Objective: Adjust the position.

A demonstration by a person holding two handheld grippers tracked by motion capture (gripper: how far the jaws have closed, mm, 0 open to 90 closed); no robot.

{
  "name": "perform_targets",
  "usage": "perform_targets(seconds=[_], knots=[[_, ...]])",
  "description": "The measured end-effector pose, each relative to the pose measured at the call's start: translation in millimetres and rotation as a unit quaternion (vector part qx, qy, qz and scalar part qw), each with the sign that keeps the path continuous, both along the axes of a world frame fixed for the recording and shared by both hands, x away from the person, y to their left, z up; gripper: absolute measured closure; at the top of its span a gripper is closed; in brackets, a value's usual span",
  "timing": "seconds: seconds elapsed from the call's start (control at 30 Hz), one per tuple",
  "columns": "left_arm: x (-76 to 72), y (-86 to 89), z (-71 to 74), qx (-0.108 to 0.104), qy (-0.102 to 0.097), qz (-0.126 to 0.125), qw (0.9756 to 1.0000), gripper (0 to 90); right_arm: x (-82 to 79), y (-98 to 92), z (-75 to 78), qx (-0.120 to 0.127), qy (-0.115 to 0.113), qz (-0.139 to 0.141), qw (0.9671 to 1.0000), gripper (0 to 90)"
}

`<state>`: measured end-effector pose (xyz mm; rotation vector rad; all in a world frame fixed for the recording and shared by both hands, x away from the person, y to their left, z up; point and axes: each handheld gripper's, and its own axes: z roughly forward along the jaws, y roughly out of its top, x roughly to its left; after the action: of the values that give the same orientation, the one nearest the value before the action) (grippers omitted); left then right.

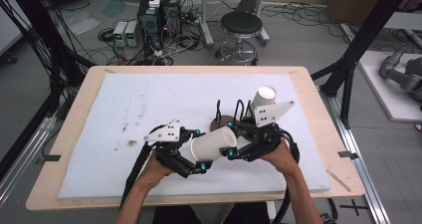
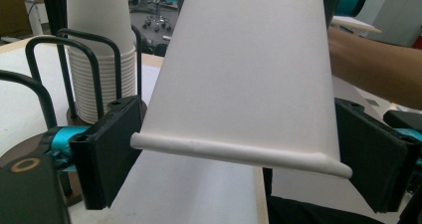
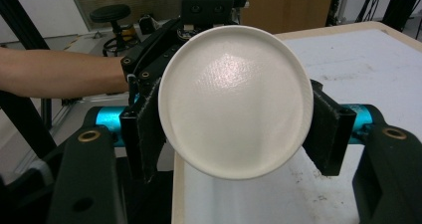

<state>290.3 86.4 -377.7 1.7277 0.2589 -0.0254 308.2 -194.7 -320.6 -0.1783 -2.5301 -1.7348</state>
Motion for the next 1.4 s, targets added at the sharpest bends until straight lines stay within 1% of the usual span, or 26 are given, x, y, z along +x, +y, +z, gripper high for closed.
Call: perform_targets(seconds=[0.07,0.2,0.3,0.6,0.7,0.9,0.97,1.0,1.03,1.07,1.1,1.13,1.2,1.27,1.3,1.33,1.4], knots=[[-0.1,-0.1,-0.3,0.006,0.001,0.001,1.0000,16.1,-0.1,-0.7,-0.7,0.003,0.001,0.000,1.0000,34.6],[-0.1,0.5,-0.3,-0.001,0.001,-0.001,1.0000,16.2,0.1,-1.9,-2.1,0.008,0.004,0.000,1.0000,34.6],[-0.5,0.7,-0.1,0.004,-0.003,-0.002,1.0000,19.2,0.3,-1.9,-3.7,0.008,0.004,-0.001,1.0000,34.6],[-0.1,1.4,-0.8,0.008,0.001,-0.003,1.0000,22.3,0.7,-1.8,-5.2,0.007,0.009,0.000,0.9999,35.3],[0.0,1.6,-0.8,0.008,0.002,-0.004,1.0000,23.5,1.7,-1.6,-5.5,0.009,0.006,0.001,0.9999,35.5],[-0.3,2.4,-0.5,0.012,-0.001,-0.004,0.9999,25.1,1.7,-1.5,-6.0,0.007,0.006,0.003,1.0000,35.5],[-0.4,2.9,-0.3,0.011,0.003,-0.004,0.9999,25.1,1.3,-0.5,-6.2,0.004,0.003,0.002,1.0000,34.4],[-0.4,2.9,-0.3,0.011,0.003,-0.004,0.9999,25.1,1.4,0.4,-6.1,-0.001,0.001,0.001,1.0000,31.6],[-0.4,3.4,-0.2,0.010,0.004,-0.004,0.9999,25.1,0.7,1.6,-6.2,-0.007,0.005,-0.001,1.0000,26.1],[-0.4,4.1,0.2,0.009,0.002,-0.003,1.0000,25.4,0.9,2.9,-6.5,-0.011,0.006,-0.002,0.9999,22.6],[-0.4,4.1,0.2,0.009,0.002,-0.003,1.0000,25.5,0.9,3.5,-6.6,-0.011,0.007,-0.007,0.9999,20.4],[-0.5,4.5,0.3,0.014,0.001,-0.002,0.9999,25.5,0.6,3.3,-6.5,-0.010,0.010,-0.005,0.9999,20.4],[-1.0,5.0,0.1,0.018,0.001,0.000,0.9998,25.6,0.9,2.7,-6.0,-0.003,0.009,-0.002,0.9999,19.8],[-1.0,5.4,0.1,0.019,0.001,0.000,0.9998,25.6,1.0,2.5,-5.7,-0.005,0.009,-0.005,0.9999,18.6],[-0.8,5.9,0.3,0.018,0.001,0.000,0.9998,25.6,0.9,2.4,-5.4,-0.010,0.009,-0.009,0.9999,18.3],[-1.1,6.7,0.9,0.017,-0.001,0.000,0.9999,25.6,1.2,2.1,-5.5,-0.009,0.006,-0.010,0.9999,18.4],[-1.5,7.2,1.1,0.019,-0.001,0.002,0.9998,25.9,1.0,1.4,-5.3,-0.008,0.010,-0.009,0.9999,18.3]])
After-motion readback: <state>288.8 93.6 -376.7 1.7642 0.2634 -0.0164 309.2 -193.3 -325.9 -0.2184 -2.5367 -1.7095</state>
